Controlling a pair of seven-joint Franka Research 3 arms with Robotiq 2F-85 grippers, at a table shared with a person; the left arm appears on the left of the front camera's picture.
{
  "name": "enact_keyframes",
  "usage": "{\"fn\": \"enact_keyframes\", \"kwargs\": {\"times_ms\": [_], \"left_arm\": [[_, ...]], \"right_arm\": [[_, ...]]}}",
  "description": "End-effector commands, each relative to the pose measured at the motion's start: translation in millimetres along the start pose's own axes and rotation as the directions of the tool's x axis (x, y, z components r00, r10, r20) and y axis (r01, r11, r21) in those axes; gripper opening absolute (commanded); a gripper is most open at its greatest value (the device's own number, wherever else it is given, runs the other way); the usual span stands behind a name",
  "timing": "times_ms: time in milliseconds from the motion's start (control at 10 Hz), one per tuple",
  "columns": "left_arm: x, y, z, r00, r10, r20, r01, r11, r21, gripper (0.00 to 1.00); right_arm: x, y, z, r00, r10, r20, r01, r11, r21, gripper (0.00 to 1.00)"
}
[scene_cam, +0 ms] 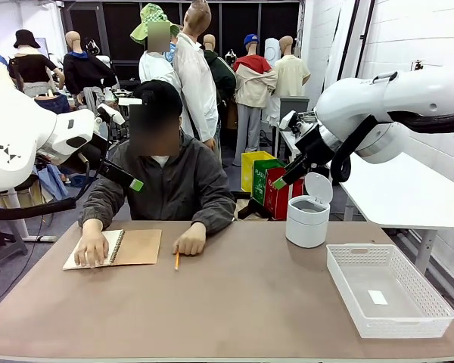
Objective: Sort the paper based on its condition.
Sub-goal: If a person hands you a paper, place it in the Organizing basket , and if it's crumpled, put it in the Trash can.
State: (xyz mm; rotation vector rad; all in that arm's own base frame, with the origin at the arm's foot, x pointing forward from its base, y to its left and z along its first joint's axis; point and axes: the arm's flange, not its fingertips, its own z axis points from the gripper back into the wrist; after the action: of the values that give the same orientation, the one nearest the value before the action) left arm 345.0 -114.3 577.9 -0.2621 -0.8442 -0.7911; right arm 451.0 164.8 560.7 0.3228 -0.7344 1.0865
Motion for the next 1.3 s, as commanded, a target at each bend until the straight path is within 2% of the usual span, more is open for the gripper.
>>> {"fn": "enact_keyframes", "kwargs": {"times_ms": [0,1200], "left_arm": [[-0.1,1.1,0.8,1.000,0.004,-0.005,-0.004,1.000,-0.007,1.00],[-0.1,1.1,0.8,1.000,0.004,-0.005,-0.004,1.000,-0.007,1.00]], "right_arm": [[0.4,0.1,0.7,1.000,-0.006,-0.008,0.006,1.000,-0.005,1.00],[0.4,0.1,0.7,1.000,-0.006,-0.008,0.006,1.000,-0.005,1.00]]}}
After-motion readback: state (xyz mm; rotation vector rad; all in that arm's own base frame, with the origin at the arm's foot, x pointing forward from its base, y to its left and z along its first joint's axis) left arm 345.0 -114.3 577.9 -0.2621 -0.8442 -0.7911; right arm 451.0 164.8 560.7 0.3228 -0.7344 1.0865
